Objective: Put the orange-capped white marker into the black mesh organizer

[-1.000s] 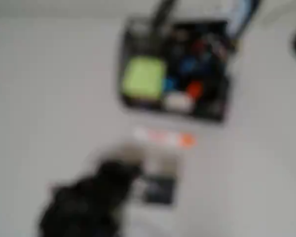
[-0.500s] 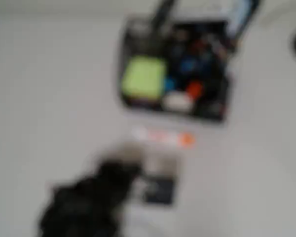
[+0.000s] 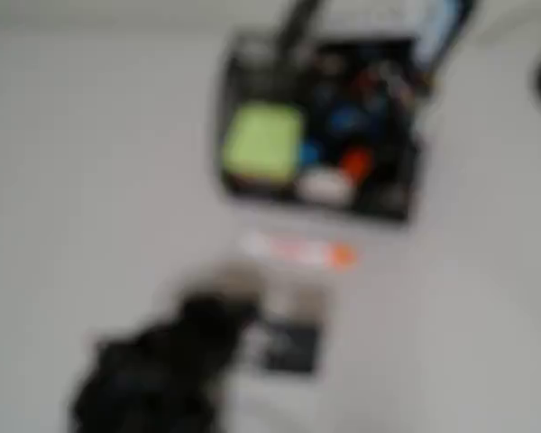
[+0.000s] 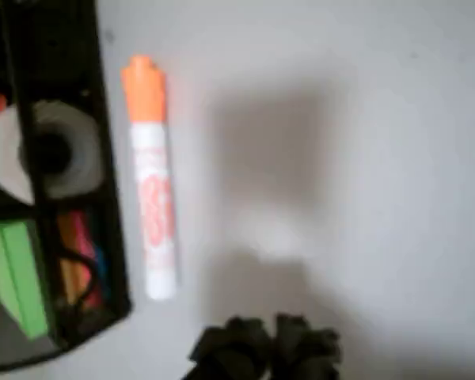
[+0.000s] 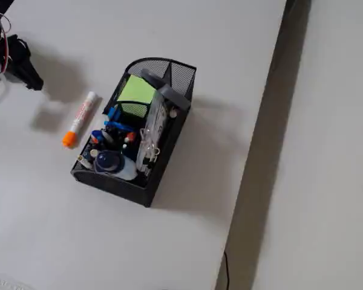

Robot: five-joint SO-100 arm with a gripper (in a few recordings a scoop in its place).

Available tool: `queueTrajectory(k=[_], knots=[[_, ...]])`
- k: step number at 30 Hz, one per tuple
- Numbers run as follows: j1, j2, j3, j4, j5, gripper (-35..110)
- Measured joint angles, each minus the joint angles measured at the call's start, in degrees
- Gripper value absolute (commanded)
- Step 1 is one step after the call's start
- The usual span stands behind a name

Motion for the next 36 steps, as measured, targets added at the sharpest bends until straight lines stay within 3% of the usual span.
queueTrajectory(k=[27, 36], knots=[[-0.7, 0.0, 0.0, 0.0, -0.6, 1], [-0.8, -0.2, 3.0, -8.0, -4.9, 19]])
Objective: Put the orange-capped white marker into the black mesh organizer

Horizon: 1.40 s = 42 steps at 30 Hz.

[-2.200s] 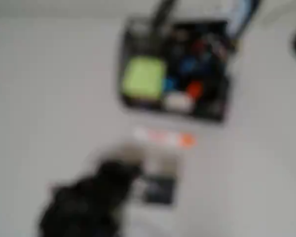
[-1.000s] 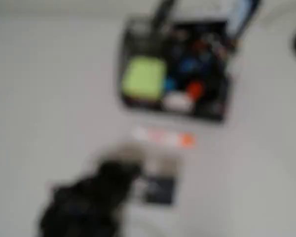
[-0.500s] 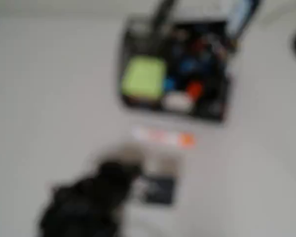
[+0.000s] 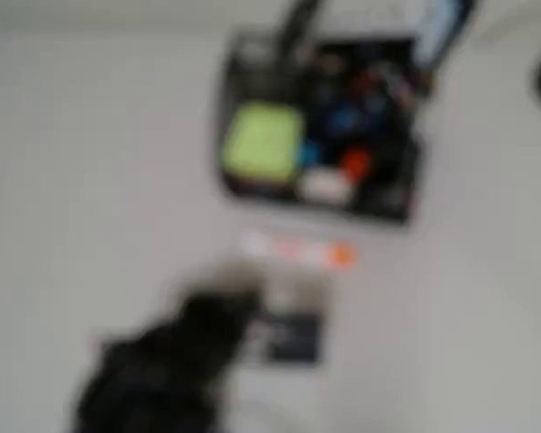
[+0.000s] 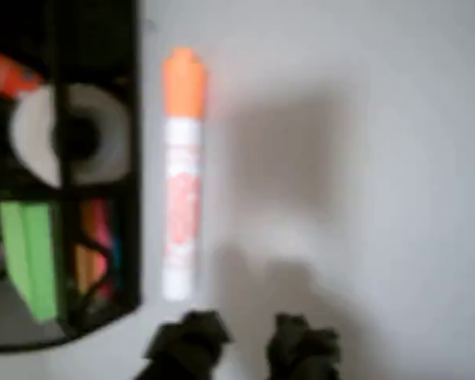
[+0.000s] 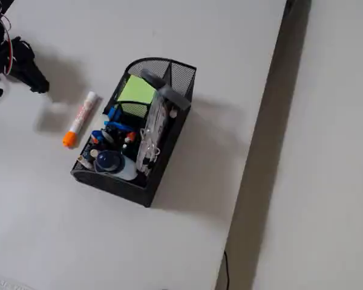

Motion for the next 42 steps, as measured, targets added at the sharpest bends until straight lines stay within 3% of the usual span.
queueTrajectory(k=[5, 16, 22, 26, 33, 42], knots=[[-0.4, -8.5, -3.7, -5.7, 0.4, 20], [0.3, -64.5, -34.4, -10.3, 2.7, 20], [1.4, -85.0, -48.6, -9.7, 2.8, 20], [2.1, -91.9, -54.2, -8.6, 2.8, 19], [2.3, -100.6, -62.3, -5.6, 2.5, 0], [1.5, -104.2, -67.3, 0.1, -3.3, 0]])
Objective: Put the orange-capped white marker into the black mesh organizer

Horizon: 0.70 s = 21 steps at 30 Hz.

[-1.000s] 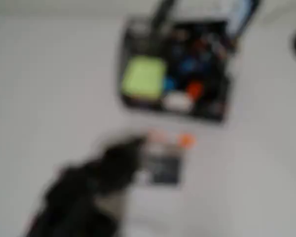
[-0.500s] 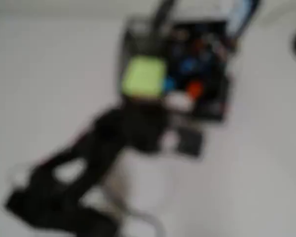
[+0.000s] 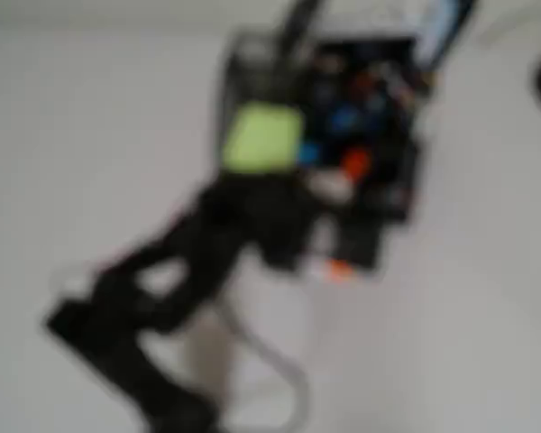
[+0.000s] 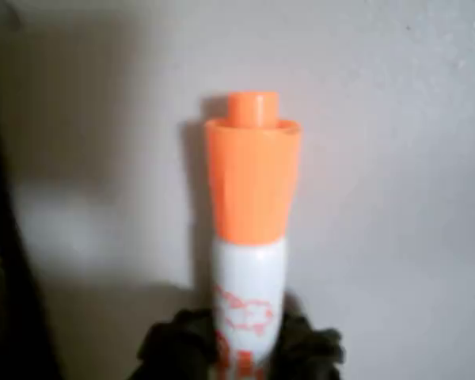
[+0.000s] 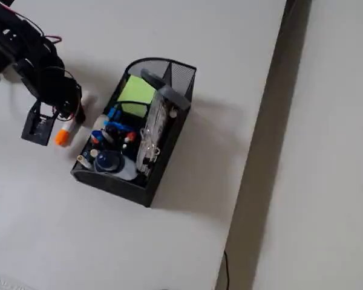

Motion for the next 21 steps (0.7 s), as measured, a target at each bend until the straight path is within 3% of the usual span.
queueTrajectory(k=[9, 14, 21], knots=[[-1.1, 18.3, 0.2, 1.8, -13.9, 0], [-1.1, 34.0, 0.1, -6.3, -21.4, 0], [1.8, 39.2, 0.1, -23.6, -30.1, 0]])
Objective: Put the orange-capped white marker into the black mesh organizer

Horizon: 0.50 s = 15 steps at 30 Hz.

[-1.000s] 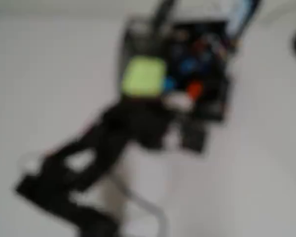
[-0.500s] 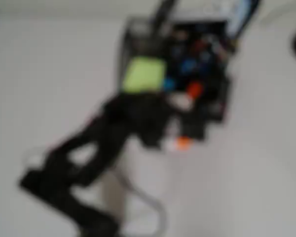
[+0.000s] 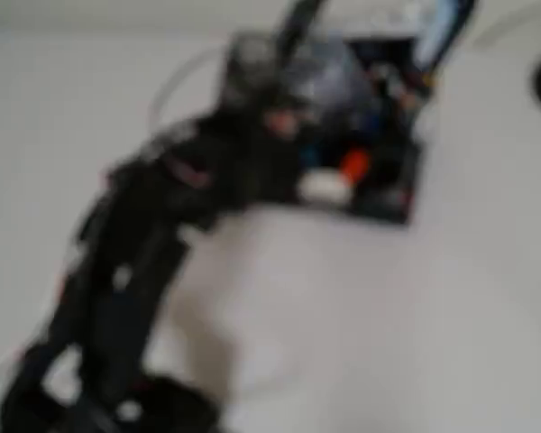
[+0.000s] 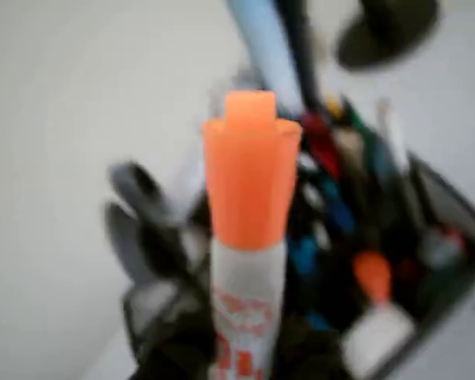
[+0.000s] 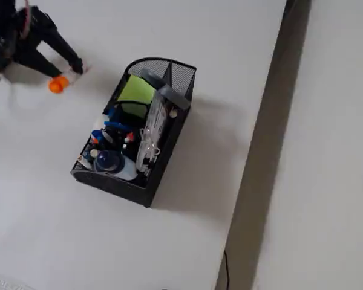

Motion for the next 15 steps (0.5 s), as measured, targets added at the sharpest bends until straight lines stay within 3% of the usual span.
queueTrajectory(k=[7, 15], knots=[[0.5, -1.5, 4.5, -26.8, -15.2, 0], [-1.5, -12.1, 7.6, -49.0, -23.4, 0]])
